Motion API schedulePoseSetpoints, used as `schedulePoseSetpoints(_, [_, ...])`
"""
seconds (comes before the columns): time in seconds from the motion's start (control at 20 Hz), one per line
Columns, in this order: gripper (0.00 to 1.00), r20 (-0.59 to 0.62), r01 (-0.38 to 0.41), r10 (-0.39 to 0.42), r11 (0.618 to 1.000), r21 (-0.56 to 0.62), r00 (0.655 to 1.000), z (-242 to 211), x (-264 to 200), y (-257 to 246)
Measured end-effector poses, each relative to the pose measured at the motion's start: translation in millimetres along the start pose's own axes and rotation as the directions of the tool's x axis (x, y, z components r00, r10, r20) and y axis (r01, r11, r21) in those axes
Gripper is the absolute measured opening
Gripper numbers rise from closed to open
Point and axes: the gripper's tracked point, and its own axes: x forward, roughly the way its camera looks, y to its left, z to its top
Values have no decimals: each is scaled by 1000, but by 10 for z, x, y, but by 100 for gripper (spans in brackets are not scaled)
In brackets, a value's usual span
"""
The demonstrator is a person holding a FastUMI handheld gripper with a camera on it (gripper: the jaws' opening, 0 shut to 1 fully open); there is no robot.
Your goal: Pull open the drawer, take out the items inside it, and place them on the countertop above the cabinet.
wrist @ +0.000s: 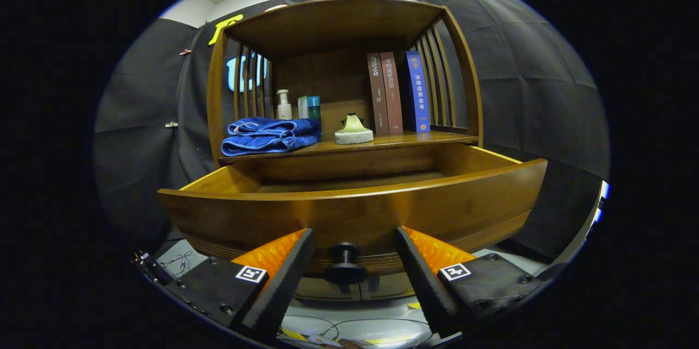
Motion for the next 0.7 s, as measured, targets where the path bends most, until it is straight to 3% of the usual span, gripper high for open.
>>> schedulePoseSetpoints(0.3, [99, -12, -2, 2, 1000, 14, 1000, 87, 657, 6])
schedulePoseSetpoints(0.7, [99, -31, 0, 0, 1000, 5, 1000, 135, 1196, 8])
